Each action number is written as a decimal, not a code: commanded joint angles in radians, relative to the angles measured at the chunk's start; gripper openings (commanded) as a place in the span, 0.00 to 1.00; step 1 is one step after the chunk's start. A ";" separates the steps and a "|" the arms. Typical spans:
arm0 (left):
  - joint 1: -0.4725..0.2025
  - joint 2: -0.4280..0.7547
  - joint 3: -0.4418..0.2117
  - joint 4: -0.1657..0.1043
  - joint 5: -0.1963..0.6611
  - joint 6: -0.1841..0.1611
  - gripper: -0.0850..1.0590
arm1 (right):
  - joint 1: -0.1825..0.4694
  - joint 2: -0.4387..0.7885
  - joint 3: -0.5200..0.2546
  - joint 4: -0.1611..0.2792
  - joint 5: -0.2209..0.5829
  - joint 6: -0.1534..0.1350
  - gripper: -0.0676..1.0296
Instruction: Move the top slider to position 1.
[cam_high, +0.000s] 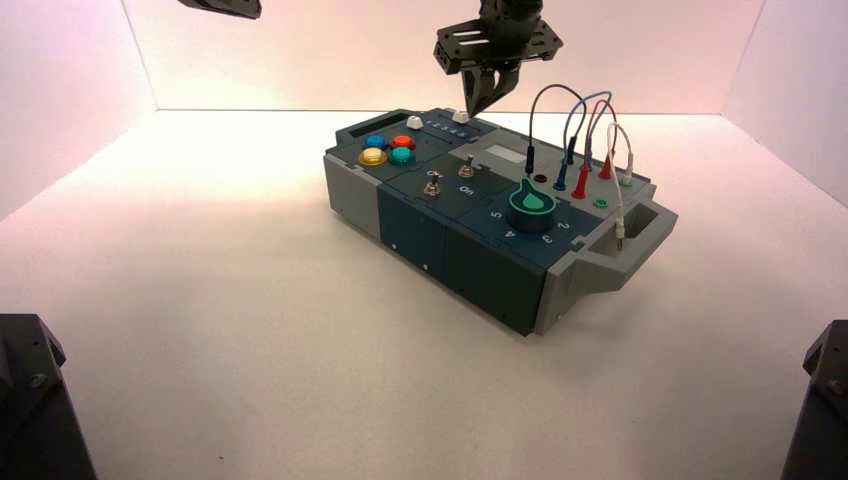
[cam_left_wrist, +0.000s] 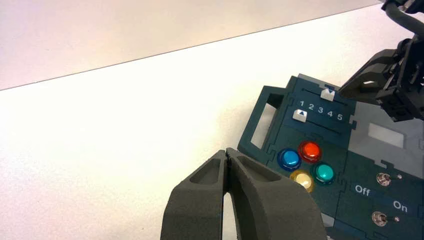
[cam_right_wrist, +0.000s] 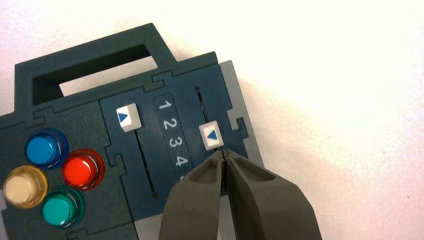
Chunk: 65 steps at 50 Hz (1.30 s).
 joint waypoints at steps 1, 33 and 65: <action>0.008 -0.008 -0.031 0.003 -0.008 0.005 0.05 | 0.003 -0.011 -0.037 0.003 0.002 -0.005 0.04; 0.015 -0.006 -0.032 0.003 -0.009 0.005 0.05 | 0.006 0.028 -0.107 0.003 0.017 -0.005 0.04; 0.034 -0.008 -0.032 0.003 -0.009 0.005 0.05 | 0.031 0.091 -0.204 0.006 0.052 -0.003 0.04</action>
